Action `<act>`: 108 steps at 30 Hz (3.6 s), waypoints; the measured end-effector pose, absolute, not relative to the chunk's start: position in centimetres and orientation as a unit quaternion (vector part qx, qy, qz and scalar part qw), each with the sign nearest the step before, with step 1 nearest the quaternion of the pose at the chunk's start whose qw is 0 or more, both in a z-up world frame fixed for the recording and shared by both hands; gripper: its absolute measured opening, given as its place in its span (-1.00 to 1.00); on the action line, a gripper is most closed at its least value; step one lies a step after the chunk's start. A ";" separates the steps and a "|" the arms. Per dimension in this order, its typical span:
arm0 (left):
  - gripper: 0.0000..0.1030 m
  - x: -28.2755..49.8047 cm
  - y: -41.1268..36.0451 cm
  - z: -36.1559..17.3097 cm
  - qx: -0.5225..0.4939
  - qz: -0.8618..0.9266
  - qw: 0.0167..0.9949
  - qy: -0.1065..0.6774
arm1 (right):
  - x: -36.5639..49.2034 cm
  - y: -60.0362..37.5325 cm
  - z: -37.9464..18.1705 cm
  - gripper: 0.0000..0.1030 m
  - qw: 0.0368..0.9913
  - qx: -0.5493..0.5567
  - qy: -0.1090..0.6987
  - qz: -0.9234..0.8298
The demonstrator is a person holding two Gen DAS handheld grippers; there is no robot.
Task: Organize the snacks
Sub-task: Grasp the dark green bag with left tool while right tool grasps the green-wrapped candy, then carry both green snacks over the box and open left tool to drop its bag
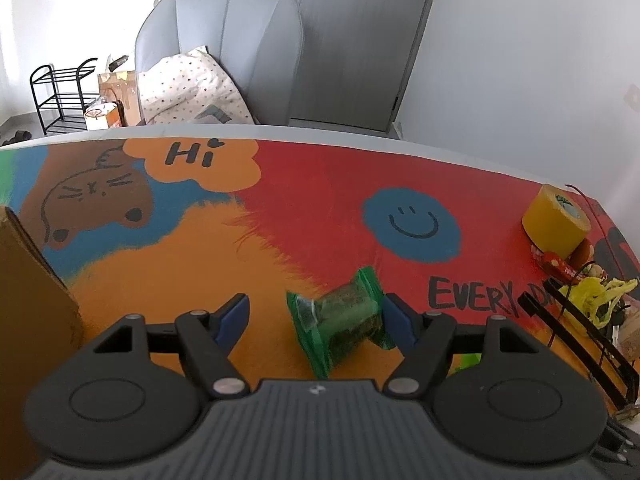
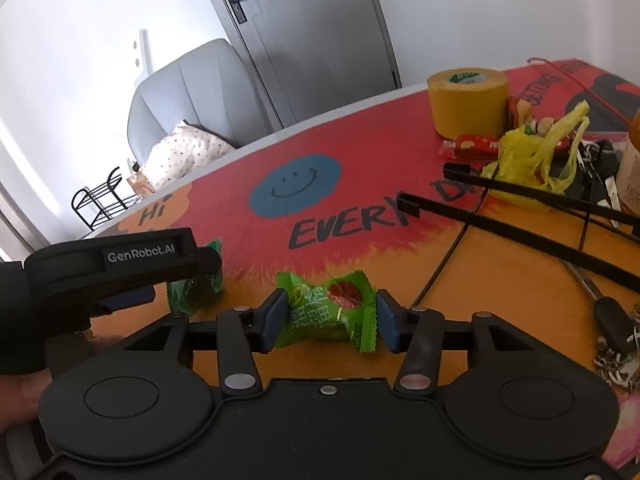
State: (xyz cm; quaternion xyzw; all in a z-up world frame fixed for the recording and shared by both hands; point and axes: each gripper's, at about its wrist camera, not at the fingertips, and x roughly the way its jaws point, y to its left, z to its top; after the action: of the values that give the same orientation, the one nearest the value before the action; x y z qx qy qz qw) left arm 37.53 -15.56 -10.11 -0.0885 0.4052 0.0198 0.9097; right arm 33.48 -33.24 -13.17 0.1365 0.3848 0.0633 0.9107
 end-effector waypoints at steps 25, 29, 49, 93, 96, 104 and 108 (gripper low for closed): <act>-0.37 32.4 -14.2 -8.6 -0.107 -0.023 0.907 0.407 | 29.7 -32.7 -10.7 -0.50 0.923 0.112 0.365 0.053; -0.37 30.9 -13.5 -7.5 -0.106 -0.025 0.912 0.396 | 28.7 -32.2 -9.5 -0.50 0.926 0.109 0.356 0.056; -0.37 25.5 -7.8 -1.7 -0.110 -0.015 0.933 0.342 | 26.0 -26.3 -3.8 -0.50 0.942 0.089 0.303 0.113; -0.05 25.6 6.6 -3.3 -0.143 0.047 0.920 0.362 | 27.6 -13.0 -3.6 -0.50 0.915 0.069 0.333 0.217; 0.00 24.9 7.7 -2.9 -0.154 0.052 0.919 0.359 | 27.6 -12.7 -3.6 -0.50 0.914 0.071 0.332 0.221; 0.07 23.1 9.3 -2.1 -0.166 0.039 0.917 0.361 | 27.5 -11.1 -3.2 -0.50 0.910 0.069 0.331 0.240; 0.08 22.4 9.9 -1.5 -0.171 0.027 0.917 0.358 | 27.6 -10.3 -3.1 -0.50 0.907 0.068 0.334 0.247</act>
State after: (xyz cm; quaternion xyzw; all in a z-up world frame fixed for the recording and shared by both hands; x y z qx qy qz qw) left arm 22.40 9.87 -1.55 -0.1705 0.3584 0.0275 0.9175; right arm 27.63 -10.25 -3.12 0.0680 0.3336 0.2470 0.9072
